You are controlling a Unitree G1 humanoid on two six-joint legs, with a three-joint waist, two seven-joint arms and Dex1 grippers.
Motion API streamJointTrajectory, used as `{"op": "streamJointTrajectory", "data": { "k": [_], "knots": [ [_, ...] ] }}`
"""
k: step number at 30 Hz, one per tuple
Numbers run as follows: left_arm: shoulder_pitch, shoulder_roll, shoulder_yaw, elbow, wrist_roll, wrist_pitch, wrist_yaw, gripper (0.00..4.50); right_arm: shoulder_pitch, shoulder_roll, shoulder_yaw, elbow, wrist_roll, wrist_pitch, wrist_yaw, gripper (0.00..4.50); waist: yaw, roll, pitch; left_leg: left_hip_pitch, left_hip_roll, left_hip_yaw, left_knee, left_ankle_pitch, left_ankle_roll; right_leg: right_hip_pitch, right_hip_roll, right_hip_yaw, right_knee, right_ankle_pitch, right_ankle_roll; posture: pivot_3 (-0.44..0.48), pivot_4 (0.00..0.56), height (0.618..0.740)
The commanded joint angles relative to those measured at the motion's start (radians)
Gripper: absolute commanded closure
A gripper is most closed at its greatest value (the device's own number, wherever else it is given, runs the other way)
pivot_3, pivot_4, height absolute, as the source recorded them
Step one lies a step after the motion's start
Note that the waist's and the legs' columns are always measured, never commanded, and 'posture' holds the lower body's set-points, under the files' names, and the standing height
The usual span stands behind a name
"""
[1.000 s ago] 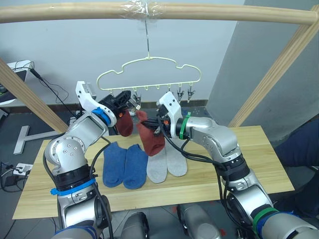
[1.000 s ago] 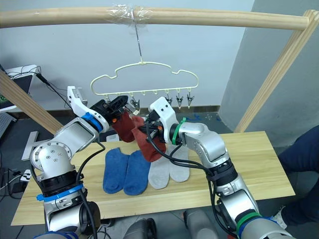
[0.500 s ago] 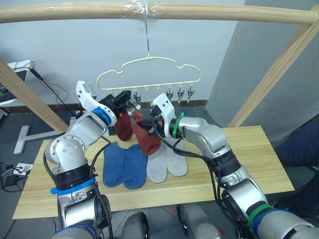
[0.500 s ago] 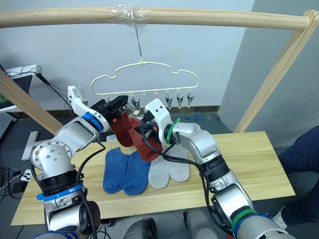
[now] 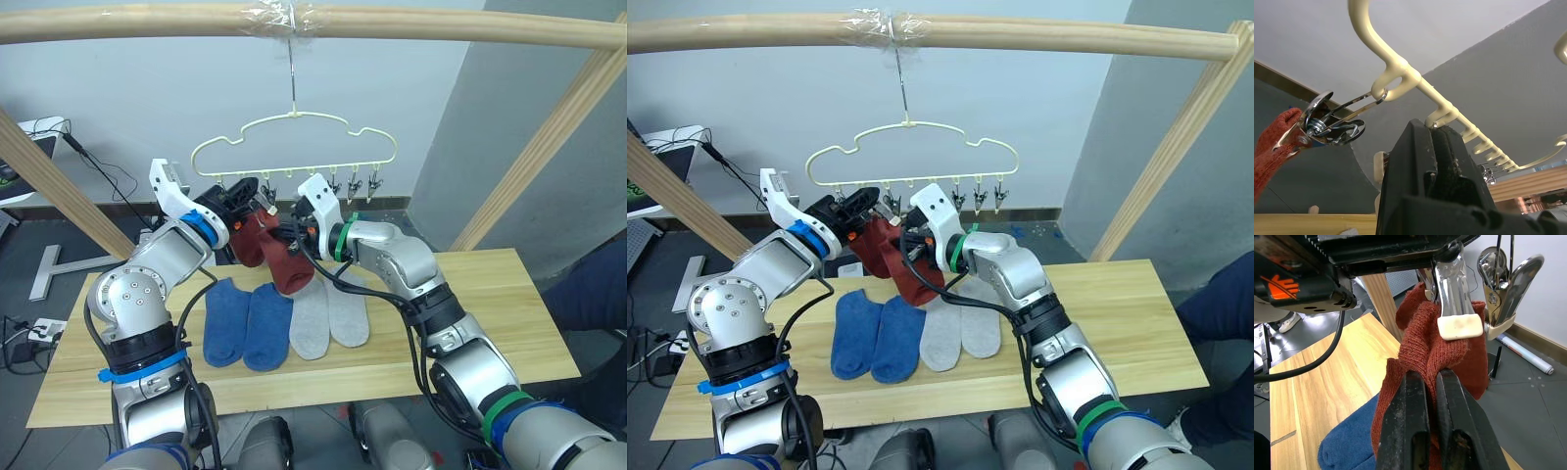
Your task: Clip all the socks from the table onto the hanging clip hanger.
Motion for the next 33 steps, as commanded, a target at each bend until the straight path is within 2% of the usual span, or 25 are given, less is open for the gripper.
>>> {"op": "streamJointTrajectory", "data": {
  "k": [1, 9, 16, 23, 31, 33],
  "knots": [
    [-0.005, 0.012, -0.009, -0.049, -0.022, -0.011, -0.007, 4.5, -0.039, 0.009, -0.028, -0.003, -0.007, -0.035, -0.009, 4.46, 0.001, 0.0, 0.0, 0.0, 0.0, 0.0, 0.0, 0.0, 0.0, 0.0, 0.0, 0.0, 0.0, 0.0, 0.0, -0.259, 0.197, 0.74],
    [0.001, 0.012, -0.014, -0.048, -0.019, -0.019, -0.01, 4.5, -0.046, 0.008, -0.033, 0.005, -0.003, -0.04, -0.012, 4.46, 0.002, 0.0, 0.0, 0.0, 0.0, 0.0, 0.0, 0.0, 0.0, 0.0, -0.002, 0.0, 0.0, 0.0, 0.0, -0.26, 0.195, 0.74],
    [0.003, 0.007, -0.008, -0.053, -0.043, -0.026, -0.008, 2.29, -0.038, 0.004, -0.03, -0.007, -0.001, -0.033, -0.009, 4.5, 0.002, 0.0, 0.0, 0.0, 0.0, 0.0, 0.0, 0.0, 0.0, 0.0, -0.003, 0.0, 0.0, 0.0, 0.0, -0.26, 0.196, 0.74],
    [0.022, 0.026, -0.03, -0.083, -0.036, -0.025, -0.025, 2.29, -0.023, -0.004, -0.027, -0.035, 0.002, -0.016, -0.002, 4.5, 0.002, 0.0, 0.0, 0.0, 0.0, 0.0, 0.0, 0.0, 0.0, 0.0, -0.003, 0.0, 0.0, 0.0, 0.0, -0.259, 0.197, 0.74],
    [0.118, 0.135, -0.156, -0.213, 0.092, -0.066, -0.09, 2.29, 0.05, -0.061, -0.006, -0.173, 0.017, 0.068, 0.023, 4.5, 0.004, 0.0, 0.0, 0.0, 0.0, 0.0, -0.001, 0.0, 0.0, 0.0, -0.003, 0.0, 0.0, 0.0, 0.0, -0.255, 0.202, 0.74],
    [0.127, 0.135, -0.161, -0.222, 0.112, -0.085, -0.094, 2.26, 0.059, -0.071, -0.003, -0.196, 0.017, 0.089, 0.023, 3.89, 0.004, 0.0, 0.0, 0.0, 0.0, 0.001, 0.0, 0.0, 0.0, 0.0, -0.003, 0.0, 0.0, 0.0, 0.0, -0.255, 0.203, 0.74]
  ]
}}
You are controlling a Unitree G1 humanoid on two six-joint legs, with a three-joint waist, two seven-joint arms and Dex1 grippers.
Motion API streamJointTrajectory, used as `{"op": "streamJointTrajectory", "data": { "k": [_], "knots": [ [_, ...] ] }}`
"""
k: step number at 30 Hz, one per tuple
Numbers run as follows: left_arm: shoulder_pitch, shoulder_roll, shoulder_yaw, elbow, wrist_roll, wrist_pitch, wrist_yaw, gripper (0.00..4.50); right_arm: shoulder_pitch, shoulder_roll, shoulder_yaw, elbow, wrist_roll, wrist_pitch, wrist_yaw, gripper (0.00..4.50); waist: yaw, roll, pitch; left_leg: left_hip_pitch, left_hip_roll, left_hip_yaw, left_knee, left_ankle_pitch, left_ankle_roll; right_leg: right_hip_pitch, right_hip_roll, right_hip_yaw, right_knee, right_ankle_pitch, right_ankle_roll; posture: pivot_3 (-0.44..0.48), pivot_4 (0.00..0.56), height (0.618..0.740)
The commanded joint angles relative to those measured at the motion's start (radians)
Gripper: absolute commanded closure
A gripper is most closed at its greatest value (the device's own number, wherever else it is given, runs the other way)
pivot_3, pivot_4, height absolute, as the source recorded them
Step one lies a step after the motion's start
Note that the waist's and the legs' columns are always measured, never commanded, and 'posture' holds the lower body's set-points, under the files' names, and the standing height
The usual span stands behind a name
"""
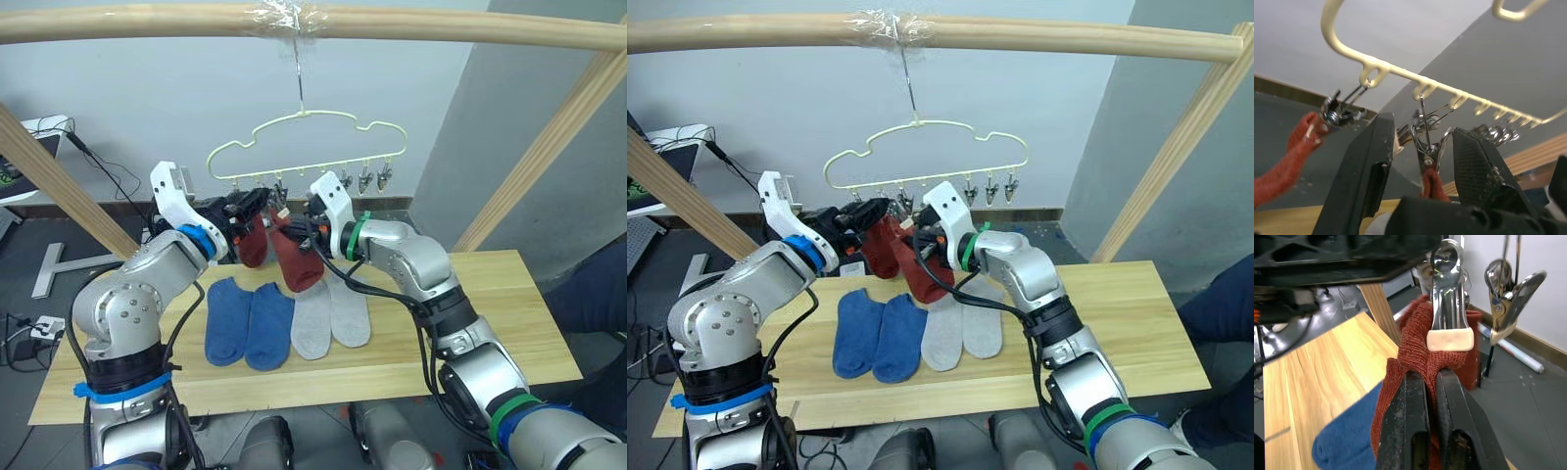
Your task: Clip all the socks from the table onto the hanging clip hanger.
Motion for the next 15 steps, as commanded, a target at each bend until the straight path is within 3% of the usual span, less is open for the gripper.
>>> {"op": "streamJointTrajectory", "data": {
  "k": [1, 5, 15],
  "knots": [
    [0.002, 0.01, -0.003, -0.053, 0.033, -0.051, -0.016, 2.26, 0.006, -0.01, 0.009, -0.084, 0.007, 0.026, 0.007, 3.61, 0.001, 0.0, 0.0, 0.0, 0.0, 0.0, 0.0, 0.0, 0.0, 0.0, 0.0, 0.0, 0.0, 0.0, 0.0, -0.256, 0.204, 0.74],
    [0.007, 0.015, -0.001, -0.057, 0.051, -0.063, -0.024, 2.26, 0.017, -0.026, 0.011, -0.112, 0.0, 0.036, -0.004, 2.23, 0.001, 0.0, 0.0, 0.0, 0.0, 0.0, 0.0, 0.0, 0.0, 0.0, 0.0, 0.0, 0.001, 0.0, 0.0, -0.254, 0.203, 0.74],
    [0.059, 0.067, -0.04, -0.156, 0.104, -0.085, -0.083, 2.26, 0.082, -0.207, -0.062, -0.368, 0.082, 0.141, 0.06, 2.23, 0.006, 0.0, 0.0, -0.001, 0.0, 0.0, 0.0, 0.0, 0.0, 0.0, 0.001, 0.0, -0.001, 0.0, 0.0, -0.25, 0.2, 0.74]
  ]
}}
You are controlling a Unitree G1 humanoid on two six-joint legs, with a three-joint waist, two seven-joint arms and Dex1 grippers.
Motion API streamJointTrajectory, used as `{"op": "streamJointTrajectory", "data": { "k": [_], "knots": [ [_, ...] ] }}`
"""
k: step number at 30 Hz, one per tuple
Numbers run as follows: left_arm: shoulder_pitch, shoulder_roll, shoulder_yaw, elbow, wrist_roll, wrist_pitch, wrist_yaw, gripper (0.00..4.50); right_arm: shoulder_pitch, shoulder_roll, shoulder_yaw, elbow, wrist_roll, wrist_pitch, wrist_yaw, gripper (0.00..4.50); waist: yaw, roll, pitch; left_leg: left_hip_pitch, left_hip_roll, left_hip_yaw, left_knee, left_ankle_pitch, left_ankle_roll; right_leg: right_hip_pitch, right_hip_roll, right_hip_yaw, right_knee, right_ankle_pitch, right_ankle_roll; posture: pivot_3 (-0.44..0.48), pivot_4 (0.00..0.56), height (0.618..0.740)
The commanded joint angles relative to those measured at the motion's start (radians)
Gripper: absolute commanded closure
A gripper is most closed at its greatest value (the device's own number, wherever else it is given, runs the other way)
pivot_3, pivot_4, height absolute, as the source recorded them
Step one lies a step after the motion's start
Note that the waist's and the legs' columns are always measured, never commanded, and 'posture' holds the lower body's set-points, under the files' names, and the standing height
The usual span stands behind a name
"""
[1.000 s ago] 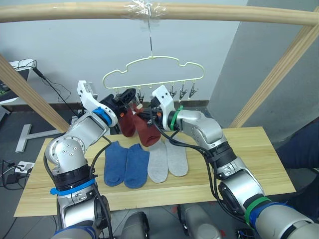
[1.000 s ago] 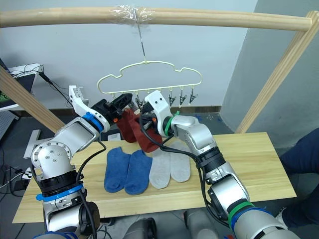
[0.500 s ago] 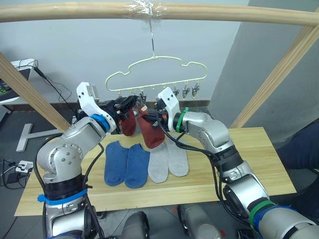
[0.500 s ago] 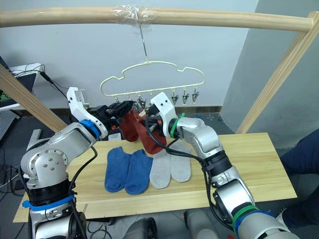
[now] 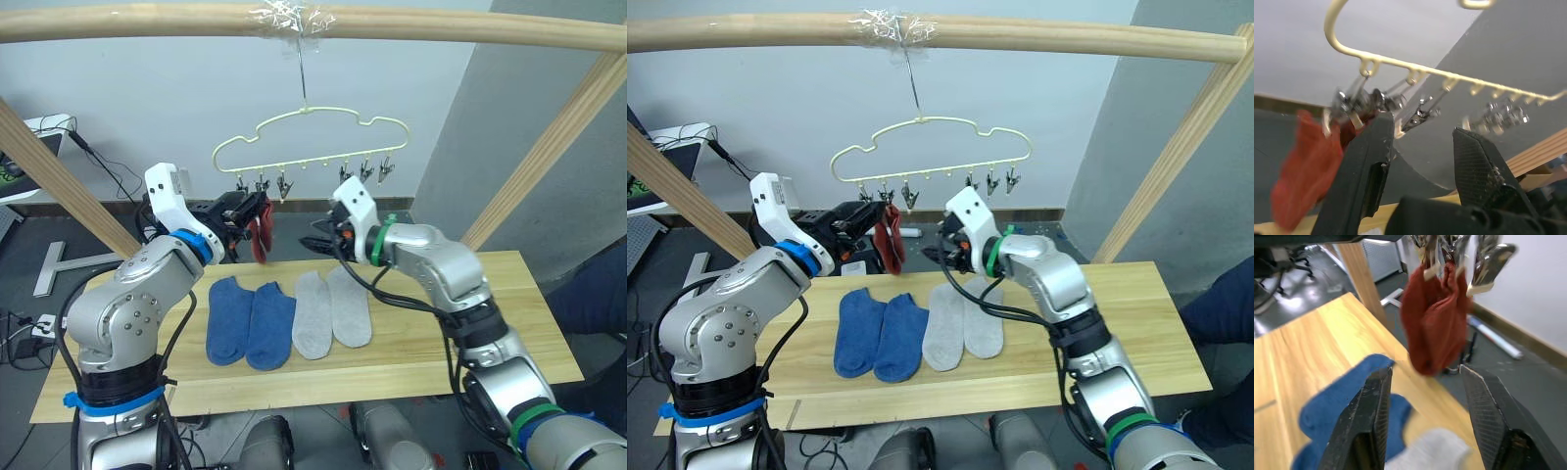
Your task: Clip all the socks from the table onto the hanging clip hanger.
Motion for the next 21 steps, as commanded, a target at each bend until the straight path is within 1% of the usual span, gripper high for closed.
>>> {"op": "streamJointTrajectory", "data": {
  "k": [1, 6, 10, 13, 17, 18, 21],
  "knots": [
    [0.017, 0.03, -0.019, -0.084, 0.028, -0.034, -0.03, 2.26, 0.012, -0.062, -0.068, -0.164, 0.077, 0.045, 0.046, 2.23, 0.003, 0.0, 0.0, 0.0, 0.0, 0.0, 0.0, 0.0, 0.0, 0.0, 0.0, 0.0, 0.0, 0.0, 0.0, -0.25, 0.2, 0.74],
    [0.048, 0.052, -0.057, -0.112, 0.099, -0.08, -0.058, 2.26, 0.035, -0.153, -0.13, -0.269, 0.152, 0.087, 0.083, 2.23, 0.003, 0.0, 0.0, 0.0, 0.0, 0.0, 0.0, 0.0, 0.0, 0.0, 0.002, 0.0, 0.0, 0.0, 0.0, -0.27, 0.203, 0.74],
    [0.065, 0.045, -0.102, -0.123, 0.164, -0.129, -0.069, 2.26, 0.043, -0.225, -0.199, -0.333, 0.243, 0.116, 0.126, 2.23, 0.003, 0.0, 0.0, 0.0, 0.0, 0.001, 0.0, 0.0, 0.0, 0.0, 0.003, 0.001, 0.0, 0.0, 0.0, -0.277, 0.201, 0.74],
    [0.072, 0.035, -0.123, -0.125, 0.196, -0.146, -0.07, 2.26, 0.042, -0.257, -0.231, -0.349, 0.298, 0.145, 0.137, 1.62, 0.003, 0.0, 0.0, 0.0, 0.0, 0.002, 0.0, 0.0, 0.0, 0.0, 0.003, 0.002, -0.001, 0.0, 0.0, -0.278, 0.2, 0.74],
    [0.077, 0.029, -0.157, -0.128, 0.235, -0.158, -0.073, 2.26, 0.047, -0.303, -0.249, -0.368, 0.324, 0.136, 0.141, 0.22, 0.002, 0.0, 0.0, 0.0, 0.0, 0.002, 0.0, 0.0, 0.0, 0.0, 0.003, 0.002, -0.001, 0.0, 0.0, -0.281, 0.199, 0.74],
    [0.079, 0.029, -0.17, -0.124, 0.258, -0.172, -0.072, 2.26, 0.049, -0.315, -0.252, -0.369, 0.329, 0.131, 0.144, 0.03, 0.002, 0.0, 0.0, 0.0, 0.0, 0.002, 0.0, 0.0, 0.0, 0.0, 0.003, 0.002, -0.001, 0.0, 0.0, -0.284, 0.199, 0.74],
    [0.079, 0.006, -0.2, -0.099, 0.328, -0.217, -0.048, 2.26, 0.051, -0.343, -0.262, -0.374, 0.347, 0.117, 0.157, 0.03, 0.002, 0.0, 0.0, 0.0, 0.0, 0.002, 0.0, 0.0, 0.0, 0.0, 0.003, 0.002, -0.001, 0.0, 0.0, -0.287, 0.198, 0.74]
  ]
}}
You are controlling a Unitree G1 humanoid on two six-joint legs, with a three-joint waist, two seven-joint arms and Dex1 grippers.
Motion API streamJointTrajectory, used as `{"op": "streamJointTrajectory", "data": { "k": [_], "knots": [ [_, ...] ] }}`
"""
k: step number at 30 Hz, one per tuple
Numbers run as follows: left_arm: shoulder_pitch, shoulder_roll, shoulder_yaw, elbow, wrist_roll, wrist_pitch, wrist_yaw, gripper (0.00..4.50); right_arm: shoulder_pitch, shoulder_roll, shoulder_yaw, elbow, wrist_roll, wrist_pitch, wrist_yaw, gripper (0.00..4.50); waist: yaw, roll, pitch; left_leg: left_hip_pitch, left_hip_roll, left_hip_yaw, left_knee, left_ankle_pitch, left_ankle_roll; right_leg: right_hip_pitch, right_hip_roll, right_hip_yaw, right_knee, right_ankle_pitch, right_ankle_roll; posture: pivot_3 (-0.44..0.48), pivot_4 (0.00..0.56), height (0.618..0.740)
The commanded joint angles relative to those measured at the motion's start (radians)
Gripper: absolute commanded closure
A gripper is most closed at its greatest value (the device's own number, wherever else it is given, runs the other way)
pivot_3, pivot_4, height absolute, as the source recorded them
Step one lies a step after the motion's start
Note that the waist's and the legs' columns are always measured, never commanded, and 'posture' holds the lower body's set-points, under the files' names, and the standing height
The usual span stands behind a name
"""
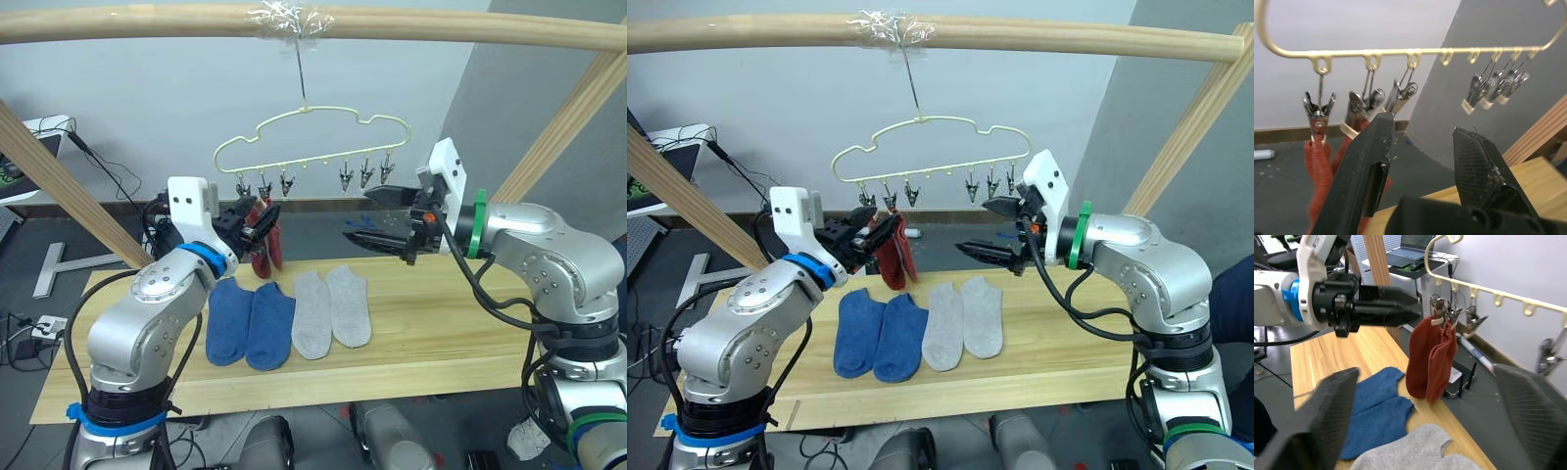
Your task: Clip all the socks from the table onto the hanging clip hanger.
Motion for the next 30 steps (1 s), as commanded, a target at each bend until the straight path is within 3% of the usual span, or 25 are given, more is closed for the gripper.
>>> {"op": "streamJointTrajectory", "data": {
  "k": [1, 4, 10, 13, 15, 18, 26, 29, 30],
  "knots": [
    [0.002, -0.022, -0.037, -0.007, 0.102, -0.085, 0.025, 2.26, -0.003, -0.029, -0.048, -0.042, 0.041, -0.031, 0.025, 0.03, 0.0, 0.0, 0.0, 0.0, 0.0, 0.0, 0.0, 0.0, 0.0, 0.0, 0.0, 0.0, 0.0, 0.0, 0.0, -0.287, 0.198, 0.74],
    [0.008, -0.045, -0.091, 0.031, 0.197, -0.155, 0.039, 2.26, -0.007, -0.041, -0.063, -0.047, 0.07, -0.037, 0.032, 0.03, 0.0, 0.0, 0.0, 0.0, 0.0, 0.0, 0.0, 0.0, 0.0, 0.0, 0.0, 0.0, -0.001, 0.0, 0.0, -0.289, 0.199, 0.74],
    [-0.012, -0.101, -0.118, 0.099, 0.26, -0.229, 0.017, 2.26, -0.004, -0.066, -0.066, -0.054, 0.097, -0.046, 0.037, 0.03, -0.001, 0.0, 0.0, 0.0, 0.0, 0.001, 0.0, 0.0, 0.0, 0.0, 0.0, 0.001, -0.001, 0.0, 0.0, -0.299, 0.198, 0.74],
    [-0.021, -0.13, -0.122, 0.125, 0.284, -0.245, 0.025, 1.72, -0.003, -0.08, -0.065, -0.055, 0.106, -0.046, 0.033, 0.0, -0.002, 0.0, 0.0, 0.0, 0.0, 0.001, 0.0, 0.0, 0.0, 0.0, 0.0, 0.001, -0.002, 0.0, 0.0, -0.309, 0.197, 0.74],
    [-0.036, -0.146, -0.127, 0.139, 0.32, -0.253, 0.047, 1.09, -0.002, -0.087, -0.064, -0.057, 0.11, -0.046, 0.031, 0.0, -0.004, 0.0, 0.0, 0.0, 0.0, 0.001, 0.0, 0.0, 0.0, 0.001, 0.0, 0.001, -0.002, 0.0, 0.0, -0.313, 0.197, 0.74],
    [-0.046, -0.15, -0.157, 0.144, 0.402, -0.274, 0.076, 1.09, 0.001, -0.094, -0.065, -0.063, 0.117, -0.042, 0.028, 0.0, -0.007, 0.0, 0.0, 0.0, 0.0, 0.001, 0.0, 0.0, 0.0, 0.001, 0.0, 0.001, -0.002, 0.0, 0.0, -0.313, 0.197, 0.74],
    [-0.063, -0.239, -0.12, 0.167, 0.365, -0.289, 0.05, 1.09, 0.008, -0.098, -0.063, -0.072, 0.126, -0.036, 0.014, 0.0, -0.009, 0.0, 0.0, 0.0, 0.0, 0.001, 0.0, 0.0, 0.0, 0.001, 0.0, 0.001, -0.002, 0.0, 0.0, -0.329, 0.195, 0.74],
    [-0.073, -0.258, -0.114, 0.175, 0.375, -0.288, 0.055, 1.96, 0.009, -0.099, -0.061, -0.074, 0.13, -0.035, 0.008, 0.0, -0.009, 0.0, 0.0, 0.0, 0.0, 0.001, 0.0, 0.0, 0.0, 0.001, 0.0, 0.001, -0.002, 0.0, 0.0, -0.329, 0.195, 0.74],
    [-0.077, -0.264, -0.113, 0.177, 0.376, -0.282, 0.058, 1.96, 0.01, -0.099, -0.061, -0.077, 0.132, -0.034, 0.004, 0.0, -0.01, 0.0, 0.0, 0.0, 0.0, 0.001, 0.0, 0.0, 0.0, 0.001, 0.0, 0.001, -0.003, 0.0, 0.0, -0.329, 0.195, 0.74]
  ]
}}
